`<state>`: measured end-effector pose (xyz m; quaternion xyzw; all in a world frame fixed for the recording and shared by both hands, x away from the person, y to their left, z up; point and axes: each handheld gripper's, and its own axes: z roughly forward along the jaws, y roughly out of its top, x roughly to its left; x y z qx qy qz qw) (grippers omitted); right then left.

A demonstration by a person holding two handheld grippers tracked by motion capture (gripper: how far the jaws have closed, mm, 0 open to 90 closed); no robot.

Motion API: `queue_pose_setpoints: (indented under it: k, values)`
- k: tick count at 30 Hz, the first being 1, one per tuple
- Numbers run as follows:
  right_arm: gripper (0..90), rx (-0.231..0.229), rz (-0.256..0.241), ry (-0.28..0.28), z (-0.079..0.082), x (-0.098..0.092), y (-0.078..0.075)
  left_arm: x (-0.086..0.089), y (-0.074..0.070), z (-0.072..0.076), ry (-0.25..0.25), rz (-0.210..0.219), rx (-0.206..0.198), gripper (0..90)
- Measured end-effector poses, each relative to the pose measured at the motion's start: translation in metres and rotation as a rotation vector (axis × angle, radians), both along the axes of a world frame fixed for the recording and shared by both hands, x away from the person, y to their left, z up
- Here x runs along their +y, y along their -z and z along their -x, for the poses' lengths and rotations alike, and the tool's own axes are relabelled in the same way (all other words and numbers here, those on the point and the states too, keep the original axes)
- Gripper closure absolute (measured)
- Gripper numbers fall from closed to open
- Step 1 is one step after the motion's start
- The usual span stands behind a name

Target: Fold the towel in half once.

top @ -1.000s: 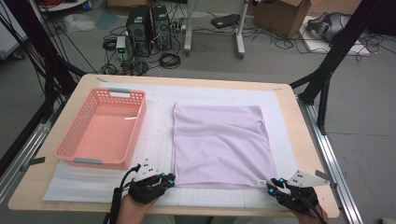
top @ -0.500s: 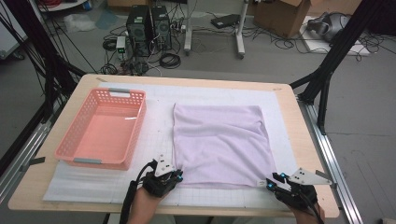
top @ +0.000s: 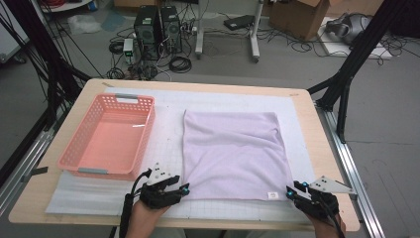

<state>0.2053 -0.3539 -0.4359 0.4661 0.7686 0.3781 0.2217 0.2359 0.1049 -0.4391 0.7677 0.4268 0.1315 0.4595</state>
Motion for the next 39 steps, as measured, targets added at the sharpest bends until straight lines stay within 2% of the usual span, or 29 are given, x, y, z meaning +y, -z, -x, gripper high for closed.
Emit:
queue_pose_setpoints:
  k: [3,5,7,9,10,11,12,13,15,17,18,19,20,22,23,24,25,26,29,30,32,34,35,36,37,38,39]
  values:
    - [62.8,0.008,0.004,0.039,-0.005,-0.003,0.004,0.004,0.002,-0.01,-0.046,0.034,0.019,49.3]
    - [62.3,0.014,-0.009,0.04,-0.01,-0.002,0.005,0.004,0.004,-0.016,-0.059,0.036,0.038,48.7]
    - [62.8,0.023,-0.001,0.035,-0.018,0.001,0.008,0.003,0.004,-0.019,-0.054,0.034,0.049,48.0]
    - [72.9,0.041,0.007,0.005,-0.025,0.006,0.013,0.002,0.002,-0.018,-0.049,0.035,0.042,48.0]
    - [83.9,0.04,0.009,-0.016,-0.026,0.007,0.012,0.002,0.002,-0.017,-0.043,0.033,0.038,48.0]
    - [85.0,0.042,0.028,-0.038,-0.028,0.007,0.01,0.003,0.001,-0.016,-0.04,0.03,0.034,48.0]
    - [85.5,0.026,0.062,-0.021,-0.03,0.008,0.007,0.005,0.0,-0.014,-0.036,0.019,0.029,48.0]
    - [85.6,-0.013,0.065,0.014,-0.031,0.006,0.003,0.005,0.0,-0.014,-0.041,0.02,0.025,47.9]
    - [85.4,-0.056,0.033,0.061,-0.034,0.001,-0.001,0.007,-0.001,-0.015,-0.053,0.024,0.025,48.0]
    - [84.4,-0.067,0.048,0.095,-0.04,-0.001,0.002,0.008,0.0,-0.017,-0.058,0.022,0.033,47.9]
    - [83.0,-0.06,0.06,0.098,-0.043,-0.001,0.005,0.007,0.001,-0.019,-0.062,0.013,0.037,47.8]
    - [78.9,-0.032,0.069,0.102,-0.045,-0.002,0.01,0.006,0.001,-0.021,-0.064,0.009,0.043,47.5]
    - [72.6,-0.022,0.062,0.108,-0.045,-0.002,0.013,0.004,0.003,-0.023,-0.061,0.014,0.06,47.1]
    - [61.2,-0.002,0.001,0.119,-0.042,-0.006,0.013,-0.001,0.005,-0.025,-0.042,-0.002,0.089,46.1]
    - [59.7,0.01,-0.017,0.116,-0.039,-0.009,0.01,-0.003,0.007,-0.025,-0.039,-0.005,0.096,46.1]
    - [59.6,0.01,-0.014,0.114,-0.036,-0.009,0.008,-0.005,0.008,-0.024,-0.032,-0.008,0.104,45.8]
    - [59.5,0.003,-0.003,0.107,-0.031,-0.011,0.006,-0.006,0.009,-0.023,-0.028,-0.012,0.096,45.1]
    - [58.8,0.01,-0.013,0.102,-0.027,-0.013,0.004,-0.007,0.009,-0.021,-0.023,-0.003,0.098,44.5]
    - [57.0,0.053,-0.037,0.043,-0.019,-0.013,0.01,-0.01,0.01,-0.018,0.006,0.011,0.104,44.3]
    - [55.9,0.074,-0.035,0.031,-0.018,-0.011,0.014,-0.012,0.01,-0.016,0.014,0.006,0.1,44.0]
    - [57.2,0.067,-0.042,0.048,-0.017,-0.01,0.014,-0.017,0.011,-0.014,0.007,-0.024,0.076,41.8]
    - [62.5,0.078,-0.038,0.061,-0.017,-0.009,0.013,-0.023,0.012,-0.009,-0.018,-0.083,0.033,45.3]
    - [70.7,0.078,-0.04,0.07,-0.016,-0.008,0.013,-0.025,0.012,-0.007,-0.029,-0.123,0.003,51.8]
    - [80.7,0.081,-0.049,0.054,-0.016,-0.007,0.013,-0.026,0.012,-0.006,-0.037,-0.122,0.002,55.7]
    - [81.9,0.082,-0.044,0.045,-0.014,-0.004,0.013,-0.024,0.011,-0.007,-0.039,-0.123,0.005,60.2]
    - [83.1,0.079,-0.03,0.048,-0.014,-0.002,0.012,-0.022,0.011,-0.008,-0.015,-0.074,0.04,73.3]
    - [84.0,0.087,-0.029,0.048,-0.015,-0.001,0.011,-0.022,0.011,-0.008,-0.018,-0.061,0.055,84.2]
